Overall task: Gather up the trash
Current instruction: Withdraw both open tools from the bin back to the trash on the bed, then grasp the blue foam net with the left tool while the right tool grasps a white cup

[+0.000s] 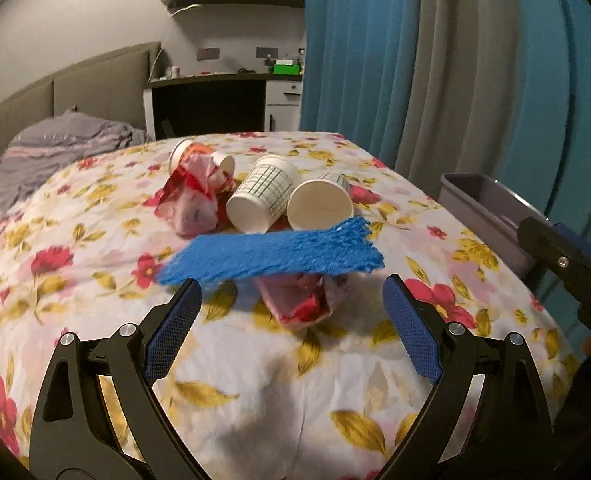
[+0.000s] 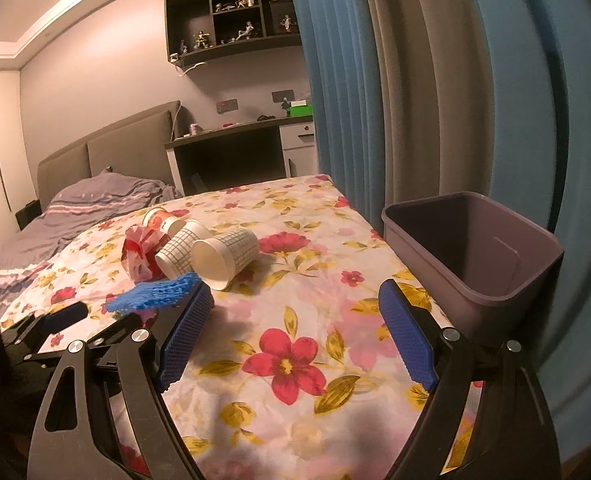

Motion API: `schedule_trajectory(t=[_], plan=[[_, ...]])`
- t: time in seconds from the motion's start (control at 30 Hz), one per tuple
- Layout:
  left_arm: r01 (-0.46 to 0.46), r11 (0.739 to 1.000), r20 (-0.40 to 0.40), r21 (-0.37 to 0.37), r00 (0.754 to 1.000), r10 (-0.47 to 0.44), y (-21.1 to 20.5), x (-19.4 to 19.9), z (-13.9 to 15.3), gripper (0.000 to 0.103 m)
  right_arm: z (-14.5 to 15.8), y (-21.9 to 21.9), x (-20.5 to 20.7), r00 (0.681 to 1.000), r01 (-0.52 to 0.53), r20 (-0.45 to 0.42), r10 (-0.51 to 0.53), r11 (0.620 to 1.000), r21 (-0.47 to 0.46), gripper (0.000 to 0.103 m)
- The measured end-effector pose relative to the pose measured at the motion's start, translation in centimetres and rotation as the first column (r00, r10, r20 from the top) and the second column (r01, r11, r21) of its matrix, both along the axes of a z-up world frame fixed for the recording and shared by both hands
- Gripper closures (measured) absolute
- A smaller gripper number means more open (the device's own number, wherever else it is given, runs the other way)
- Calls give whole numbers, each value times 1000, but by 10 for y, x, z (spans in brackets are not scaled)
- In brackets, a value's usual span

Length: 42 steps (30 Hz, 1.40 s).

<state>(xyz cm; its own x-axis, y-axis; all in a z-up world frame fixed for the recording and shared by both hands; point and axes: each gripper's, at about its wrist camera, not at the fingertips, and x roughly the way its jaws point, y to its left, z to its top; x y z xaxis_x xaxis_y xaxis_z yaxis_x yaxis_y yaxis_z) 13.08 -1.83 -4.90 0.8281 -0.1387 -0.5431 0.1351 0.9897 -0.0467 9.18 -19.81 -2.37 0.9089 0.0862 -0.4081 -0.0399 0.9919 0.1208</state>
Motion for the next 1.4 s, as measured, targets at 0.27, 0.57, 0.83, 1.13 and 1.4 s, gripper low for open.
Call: schedule_trajectory(t=[0.27,0.57,0.83,1.13,1.4], plan=[[-11,1000,-3,16,1000,11,-4,24,2,34,-6,-12,6,1000,8,-21,-7,1000,23,20],[64,995,1,-82,998,-64,0,37,7,95,-12,-17,11,999,-2,-37,3,1000,30,20],[62,993,36,-96,998,-59,2,35,13,102,-13,-18,12,999,-3,-42,4,999,32,20],[-25,987,89,-162,995,40,38,15,35,102,-10,-4,21,999,-39,-35,40,999,4,20],[-67,974,140,-216,985,99,66,-3,54,102,-9,37,54,990,-135,-49,133,989,-54,27]])
